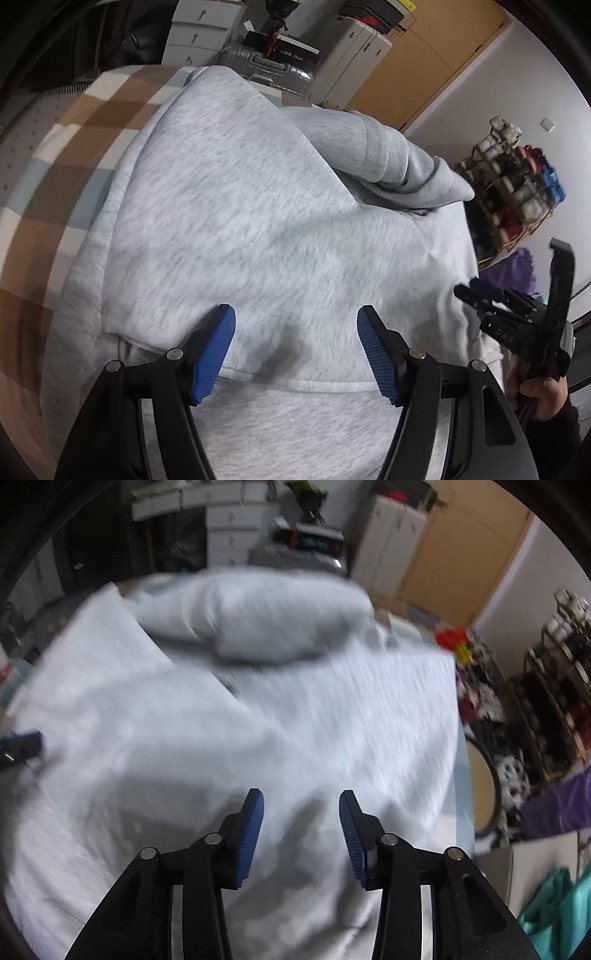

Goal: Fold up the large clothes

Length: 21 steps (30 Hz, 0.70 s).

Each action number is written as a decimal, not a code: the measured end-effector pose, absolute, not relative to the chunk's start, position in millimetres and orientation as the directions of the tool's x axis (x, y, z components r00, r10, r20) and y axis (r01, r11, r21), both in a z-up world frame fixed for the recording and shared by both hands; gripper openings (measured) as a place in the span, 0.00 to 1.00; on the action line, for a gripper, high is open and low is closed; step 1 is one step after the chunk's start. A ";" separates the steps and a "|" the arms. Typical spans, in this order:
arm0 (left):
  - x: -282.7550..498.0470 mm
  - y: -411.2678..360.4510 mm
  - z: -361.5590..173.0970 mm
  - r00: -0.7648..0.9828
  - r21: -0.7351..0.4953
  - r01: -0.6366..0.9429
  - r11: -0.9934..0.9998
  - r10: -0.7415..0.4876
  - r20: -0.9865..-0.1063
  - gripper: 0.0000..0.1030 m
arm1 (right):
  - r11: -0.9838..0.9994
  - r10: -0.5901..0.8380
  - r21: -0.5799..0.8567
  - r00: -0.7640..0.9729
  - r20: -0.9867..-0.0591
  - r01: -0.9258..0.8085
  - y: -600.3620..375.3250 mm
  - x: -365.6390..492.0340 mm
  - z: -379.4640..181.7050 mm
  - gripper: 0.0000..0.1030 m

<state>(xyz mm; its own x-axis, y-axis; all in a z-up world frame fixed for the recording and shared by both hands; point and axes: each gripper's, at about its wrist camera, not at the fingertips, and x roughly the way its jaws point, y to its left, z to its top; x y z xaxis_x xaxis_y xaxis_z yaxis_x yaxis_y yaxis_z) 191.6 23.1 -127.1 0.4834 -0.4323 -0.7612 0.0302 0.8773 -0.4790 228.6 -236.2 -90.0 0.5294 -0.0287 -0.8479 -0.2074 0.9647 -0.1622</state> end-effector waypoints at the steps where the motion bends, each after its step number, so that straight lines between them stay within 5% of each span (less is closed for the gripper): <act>1: 192.3 24.5 -127.8 0.481 -0.488 0.034 0.872 -0.443 -0.757 0.62 | 0.963 -0.021 -0.164 0.545 -0.838 -0.215 -226.3 232.3 -81.2 0.54; 3: 193.3 21.8 -128.1 0.478 -0.506 0.040 0.861 -0.462 -0.748 0.62 | 0.962 0.023 -0.134 0.564 -0.825 -0.236 -207.6 243.0 -68.8 0.63; 10: 192.8 23.5 -128.2 0.461 -0.536 0.066 0.841 -0.502 -0.731 0.62 | 0.945 0.204 0.054 0.452 -0.868 -0.322 -128.9 314.7 -79.2 0.63; 15: 192.3 35.6 -132.0 0.472 -0.601 0.032 0.798 -0.542 -0.695 0.62 | 0.895 0.072 -0.130 0.425 -0.902 -0.428 -84.9 346.7 -126.3 0.63; 19: 193.0 36.1 -132.0 0.461 -0.594 0.072 0.801 -0.555 -0.693 0.62 | 0.890 0.168 -0.023 0.377 -0.911 -0.454 -85.9 362.7 -140.0 0.59; 20: 193.4 35.6 -131.7 0.458 -0.590 0.082 0.803 -0.556 -0.694 0.62 | 0.889 0.190 -0.008 0.385 -0.903 -0.459 -85.8 360.5 -140.9 0.41; 21: 193.4 35.5 -131.5 0.457 -0.586 0.087 0.805 -0.555 -0.695 0.62 | 0.885 0.214 0.012 0.384 -0.898 -0.465 -85.1 361.3 -139.7 0.04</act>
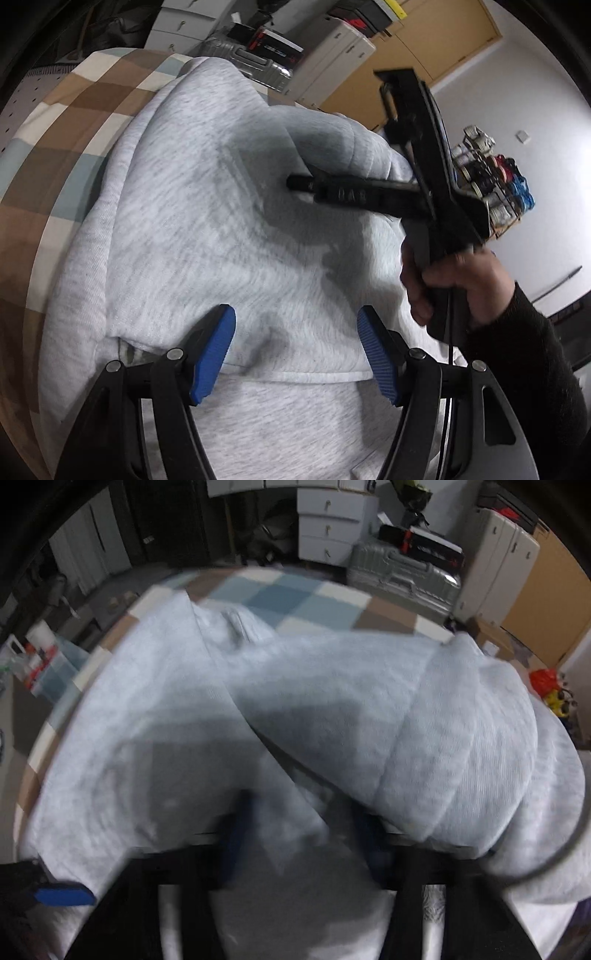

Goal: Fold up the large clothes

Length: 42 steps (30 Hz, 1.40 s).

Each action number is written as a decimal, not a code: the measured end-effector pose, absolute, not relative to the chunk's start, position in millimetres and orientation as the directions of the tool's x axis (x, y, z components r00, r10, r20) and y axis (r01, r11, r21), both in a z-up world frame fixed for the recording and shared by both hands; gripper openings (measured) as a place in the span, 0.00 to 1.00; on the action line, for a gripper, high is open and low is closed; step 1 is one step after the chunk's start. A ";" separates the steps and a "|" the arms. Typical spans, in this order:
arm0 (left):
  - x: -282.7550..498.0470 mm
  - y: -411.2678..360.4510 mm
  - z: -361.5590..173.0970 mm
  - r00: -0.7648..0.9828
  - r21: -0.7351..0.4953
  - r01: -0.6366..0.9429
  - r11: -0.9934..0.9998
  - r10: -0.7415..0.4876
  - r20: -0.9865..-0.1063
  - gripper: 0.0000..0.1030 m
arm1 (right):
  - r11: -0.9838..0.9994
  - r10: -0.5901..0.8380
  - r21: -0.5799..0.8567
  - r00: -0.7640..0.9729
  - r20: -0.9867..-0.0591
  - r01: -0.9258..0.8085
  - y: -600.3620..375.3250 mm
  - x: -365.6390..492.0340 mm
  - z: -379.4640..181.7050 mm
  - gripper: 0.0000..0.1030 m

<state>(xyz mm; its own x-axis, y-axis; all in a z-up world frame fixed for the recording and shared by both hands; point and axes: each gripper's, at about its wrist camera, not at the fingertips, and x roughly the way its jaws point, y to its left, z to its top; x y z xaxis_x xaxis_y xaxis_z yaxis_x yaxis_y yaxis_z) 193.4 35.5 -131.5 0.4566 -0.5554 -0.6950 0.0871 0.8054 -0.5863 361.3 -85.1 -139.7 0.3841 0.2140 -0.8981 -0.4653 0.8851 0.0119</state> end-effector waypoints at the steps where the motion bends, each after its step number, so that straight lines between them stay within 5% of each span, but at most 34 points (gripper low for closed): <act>1: 193.5 34.5 -131.2 0.456 -0.580 0.091 0.809 -0.552 -0.698 0.62 | 0.883 0.219 0.015 0.383 -0.897 -0.468 -84.2 360.0 -138.3 0.04; 5: 193.3 32.4 -130.2 0.466 -0.556 0.085 0.827 -0.527 -0.711 0.62 | 0.880 0.198 -0.056 0.469 -0.861 -0.473 -68.5 350.2 -128.4 0.02; 9: 192.6 28.7 -129.6 0.476 -0.541 0.067 0.839 -0.503 -0.721 0.62 | 0.913 0.247 0.019 0.516 -0.820 -0.406 -74.7 352.2 -116.3 0.02; 13: 192.6 27.1 -129.8 0.478 -0.536 0.058 0.842 -0.495 -0.725 0.62 | 0.919 0.255 0.043 0.507 -0.823 -0.392 -97.0 350.4 -93.4 0.10; 15: 191.9 23.9 -129.2 0.479 -0.522 0.062 0.850 -0.484 -0.732 0.62 | 0.918 0.287 0.067 0.539 -0.792 -0.390 -114.9 344.9 -70.4 0.47; 17: 191.7 20.3 -129.3 0.481 -0.509 0.065 0.859 -0.474 -0.738 0.62 | 0.942 0.269 0.053 0.646 -0.714 -0.333 -146.9 336.8 -35.7 0.71; 20: 189.4 16.6 -129.8 0.484 -0.494 0.068 0.867 -0.461 -0.744 0.62 | 0.982 0.171 0.054 0.727 -0.665 -0.182 -195.9 341.6 -8.3 0.91; 26: 191.0 13.7 -127.0 0.481 -0.466 0.065 0.882 -0.437 -0.760 0.62 | 0.976 0.116 0.212 0.687 -0.717 0.057 -276.4 348.3 -15.8 0.89; 29: 189.6 8.8 -118.0 0.500 -0.459 0.103 0.883 -0.445 -0.743 0.62 | 0.937 0.338 0.307 0.665 -0.665 -0.169 -267.5 315.2 -23.7 0.88; 34: 196.4 -4.2 -120.1 0.471 -0.501 0.149 0.852 -0.507 -0.722 0.62 | 0.927 0.290 0.091 0.543 -0.788 -0.364 -236.9 258.8 -77.7 0.86; 36: 202.1 -7.8 -129.3 0.457 -0.487 0.125 0.864 -0.486 -0.745 0.62 | 0.939 0.211 0.037 0.488 -0.847 -0.342 -236.2 247.0 -107.0 0.72; 39: 210.4 -10.2 -148.7 0.427 -0.450 0.077 0.890 -0.437 -0.791 0.62 | 0.943 0.071 -0.086 0.450 -0.890 -0.320 -234.5 232.8 -145.3 0.66; 42: 211.1 -20.7 -145.4 0.441 -0.363 0.093 0.927 -0.365 -0.820 0.62 | 0.962 0.099 -0.036 0.471 -0.877 -0.270 -243.7 230.3 -149.0 0.66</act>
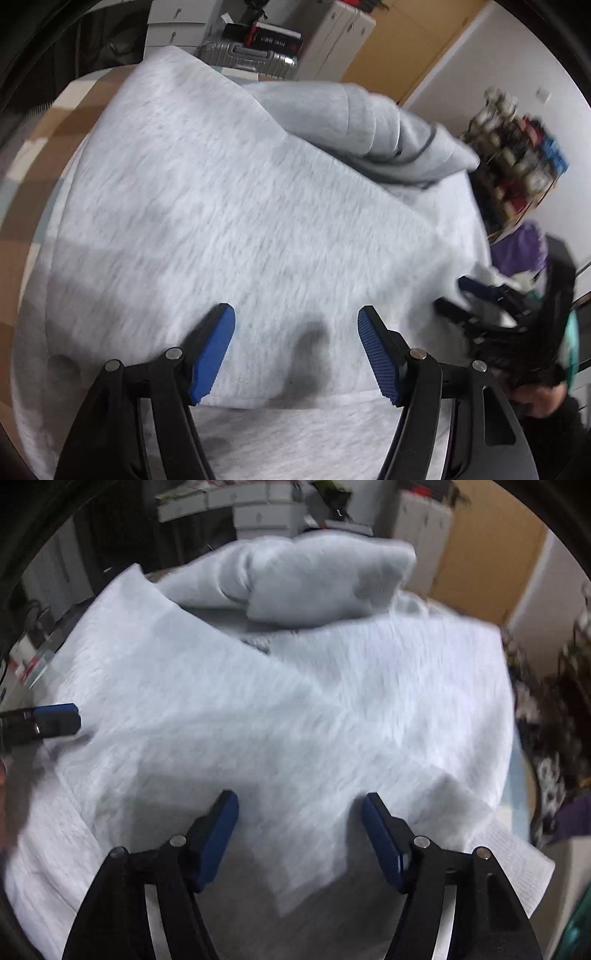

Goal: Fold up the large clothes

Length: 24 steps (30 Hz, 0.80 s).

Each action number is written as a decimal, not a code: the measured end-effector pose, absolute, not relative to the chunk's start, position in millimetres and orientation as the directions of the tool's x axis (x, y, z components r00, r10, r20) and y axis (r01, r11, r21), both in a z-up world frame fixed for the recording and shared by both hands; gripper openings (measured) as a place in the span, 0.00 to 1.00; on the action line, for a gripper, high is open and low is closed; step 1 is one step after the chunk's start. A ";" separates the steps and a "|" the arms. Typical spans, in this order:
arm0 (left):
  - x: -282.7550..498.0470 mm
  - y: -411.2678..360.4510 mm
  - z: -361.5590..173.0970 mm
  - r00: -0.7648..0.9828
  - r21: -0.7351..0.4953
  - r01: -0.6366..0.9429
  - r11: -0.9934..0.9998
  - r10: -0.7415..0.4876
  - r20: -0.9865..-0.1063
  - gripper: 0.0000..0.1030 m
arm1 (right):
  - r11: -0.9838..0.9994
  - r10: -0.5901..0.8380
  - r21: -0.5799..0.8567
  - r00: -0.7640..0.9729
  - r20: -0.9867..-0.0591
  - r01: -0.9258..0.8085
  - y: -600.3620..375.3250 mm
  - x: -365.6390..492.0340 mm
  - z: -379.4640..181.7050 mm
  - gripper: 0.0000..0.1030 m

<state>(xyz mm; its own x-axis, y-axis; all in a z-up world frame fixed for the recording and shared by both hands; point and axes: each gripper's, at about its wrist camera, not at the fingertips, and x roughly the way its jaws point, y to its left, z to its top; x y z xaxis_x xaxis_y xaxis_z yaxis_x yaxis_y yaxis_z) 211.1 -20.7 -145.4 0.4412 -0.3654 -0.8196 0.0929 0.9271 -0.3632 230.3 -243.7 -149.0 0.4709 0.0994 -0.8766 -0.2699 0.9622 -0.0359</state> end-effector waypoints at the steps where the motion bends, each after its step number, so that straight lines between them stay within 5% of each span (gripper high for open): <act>1: 210.6 -22.9 -144.6 0.440 -0.345 0.090 0.934 -0.348 -0.828 0.62 | 0.968 0.083 -0.037 0.454 -0.887 -0.250 -243.5 234.2 -146.0 0.63; 2: 209.2 -22.5 -142.9 0.447 -0.343 0.075 0.936 -0.339 -0.828 0.62 | 0.971 0.061 -0.051 0.451 -0.890 -0.233 -244.0 237.5 -140.4 0.51; 3: 208.9 -20.9 -141.3 0.452 -0.351 0.069 0.934 -0.343 -0.824 0.62 | 0.972 0.053 -0.061 0.467 -0.883 -0.226 -244.8 239.6 -132.9 0.48; 9: 233.0 12.4 -101.1 0.486 -0.466 0.155 0.871 -0.478 -0.732 0.63 | 0.986 -0.092 -0.148 0.504 -0.859 -0.073 -263.5 259.2 -116.5 0.58; 16: 319.1 51.4 -131.1 0.330 -0.406 -0.051 0.912 -0.368 -0.869 0.63 | 0.990 -0.041 -0.100 0.465 -0.884 -0.103 -268.5 250.2 -136.5 0.69; 19: 321.9 56.8 -146.9 0.359 -0.461 -0.070 0.885 -0.409 -0.839 0.61 | 0.984 0.046 -0.047 0.505 -0.862 -0.170 -279.9 249.6 -112.5 0.66; 24: 322.2 75.8 -131.0 0.372 -0.503 -0.075 0.861 -0.444 -0.815 0.54 | 0.987 -0.087 -0.154 0.618 -0.781 -0.056 -310.7 280.3 -73.3 0.68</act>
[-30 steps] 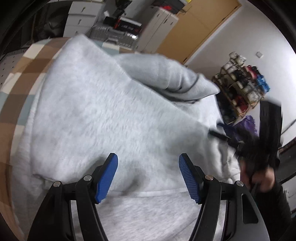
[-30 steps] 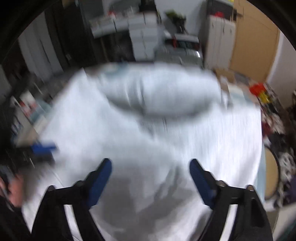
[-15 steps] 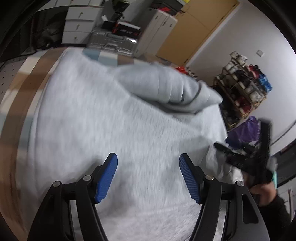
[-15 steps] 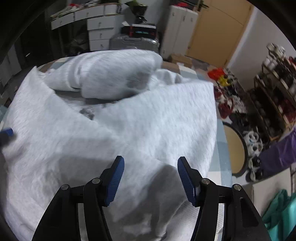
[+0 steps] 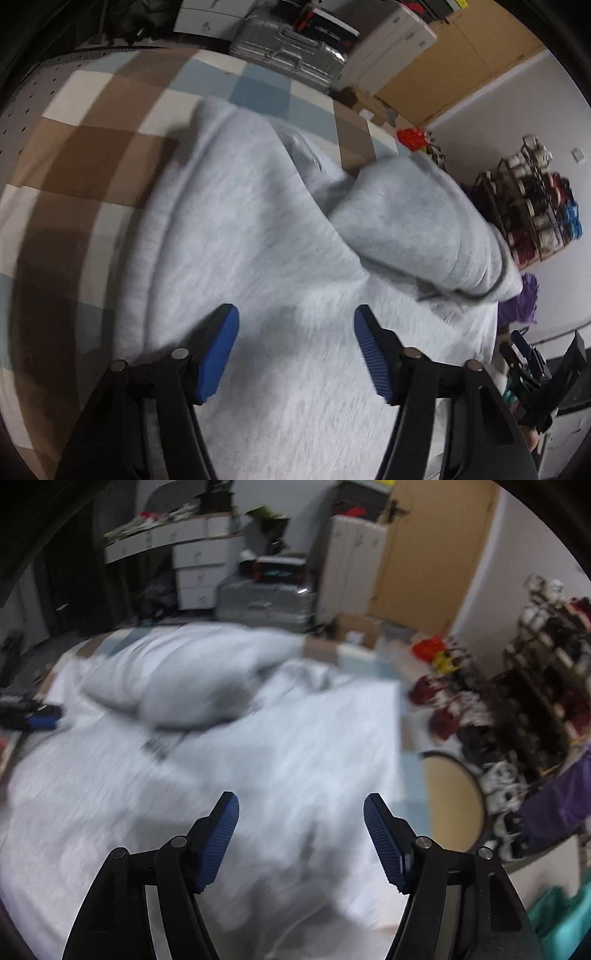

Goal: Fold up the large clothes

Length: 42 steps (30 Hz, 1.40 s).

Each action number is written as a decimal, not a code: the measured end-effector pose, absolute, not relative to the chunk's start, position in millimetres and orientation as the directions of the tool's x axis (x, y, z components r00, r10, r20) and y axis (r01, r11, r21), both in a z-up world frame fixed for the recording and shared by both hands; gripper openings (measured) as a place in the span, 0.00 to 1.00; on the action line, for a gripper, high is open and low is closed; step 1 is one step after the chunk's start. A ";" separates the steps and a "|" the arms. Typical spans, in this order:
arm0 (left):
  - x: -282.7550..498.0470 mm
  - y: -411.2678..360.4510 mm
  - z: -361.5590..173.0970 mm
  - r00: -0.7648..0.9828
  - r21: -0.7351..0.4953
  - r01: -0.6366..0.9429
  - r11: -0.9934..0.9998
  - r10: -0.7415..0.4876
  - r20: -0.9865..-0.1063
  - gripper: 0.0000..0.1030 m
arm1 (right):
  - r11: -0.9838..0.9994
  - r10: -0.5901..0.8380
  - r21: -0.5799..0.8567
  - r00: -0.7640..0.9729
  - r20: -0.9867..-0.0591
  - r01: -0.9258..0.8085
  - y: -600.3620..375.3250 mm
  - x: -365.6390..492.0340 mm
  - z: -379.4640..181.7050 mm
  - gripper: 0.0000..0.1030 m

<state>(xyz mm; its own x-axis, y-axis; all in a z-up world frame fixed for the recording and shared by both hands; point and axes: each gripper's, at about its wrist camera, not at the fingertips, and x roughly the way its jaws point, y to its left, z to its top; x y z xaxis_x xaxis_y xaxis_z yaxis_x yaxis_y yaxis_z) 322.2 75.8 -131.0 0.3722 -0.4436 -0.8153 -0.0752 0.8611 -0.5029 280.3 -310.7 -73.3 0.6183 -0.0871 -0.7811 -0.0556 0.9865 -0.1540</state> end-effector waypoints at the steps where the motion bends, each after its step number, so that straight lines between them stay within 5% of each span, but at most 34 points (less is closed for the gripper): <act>1: 327.4 82.0 -123.7 0.404 -0.528 -0.065 0.847 -0.461 -0.790 0.54 | 0.988 -0.104 -0.154 0.626 -0.773 -0.026 -318.3 291.0 -70.9 0.68; 4: 333.0 89.1 -94.7 0.492 -0.511 -0.040 0.859 -0.428 -0.758 0.57 | 0.992 -0.108 -0.121 0.612 -0.783 0.021 -326.1 317.5 -74.1 0.69; 9: 349.3 81.0 -143.4 0.374 -0.511 -0.104 0.853 -0.443 -0.815 0.53 | 1.000 -0.021 -0.023 0.530 -0.848 0.003 -328.4 344.1 -112.1 0.71; 12: 342.9 77.9 -134.7 0.455 -0.494 -0.069 0.867 -0.413 -0.789 0.56 | 0.999 0.001 0.020 0.431 -0.903 0.038 -337.9 346.2 -148.0 0.75; 20: 304.6 93.0 -103.3 0.496 -0.584 -0.187 0.790 -0.437 -0.750 0.57 | 0.973 0.108 0.209 0.609 -0.786 0.097 -366.8 315.2 -79.6 0.75; 25: 298.8 72.5 -125.6 0.435 -0.529 -0.113 0.841 -0.436 -0.788 0.57 | 0.907 0.296 0.421 0.669 -0.682 0.027 -358.1 330.4 -44.4 0.90; 31: 296.3 70.2 -132.5 0.464 -0.498 -0.089 0.862 -0.407 -0.787 0.57 | 0.903 0.282 0.407 0.520 -0.806 0.142 -325.5 387.8 -75.5 0.91; 34: 301.5 61.1 -135.8 0.463 -0.448 -0.044 0.893 -0.379 -0.801 0.57 | 0.917 0.251 0.362 0.464 -0.850 0.166 -312.6 409.9 -91.2 0.72; 36: 299.2 61.5 -136.2 0.467 -0.433 -0.024 0.901 -0.373 -0.802 0.57 | 0.944 0.206 0.302 0.480 -0.853 0.132 -298.9 409.1 -83.1 0.26; 39: 301.8 65.2 -137.4 0.466 -0.450 -0.023 0.893 -0.389 -0.795 0.57 | 0.991 0.124 0.134 0.600 -0.790 -0.029 -264.6 381.8 -60.0 0.12; 42: 302.2 68.6 -135.4 0.448 -0.467 -0.034 0.884 -0.404 -0.797 0.57 | 0.962 0.154 -0.077 0.751 -0.642 -0.263 -221.9 318.0 -37.0 0.11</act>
<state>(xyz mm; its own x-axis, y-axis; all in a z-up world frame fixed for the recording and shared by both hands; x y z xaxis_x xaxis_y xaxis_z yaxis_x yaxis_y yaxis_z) 302.2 68.6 -135.4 0.4482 -0.4042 -0.7974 -0.0337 0.8837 -0.4668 318.0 -221.9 -37.0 0.7515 0.1535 -0.6416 -0.2626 0.9618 -0.0775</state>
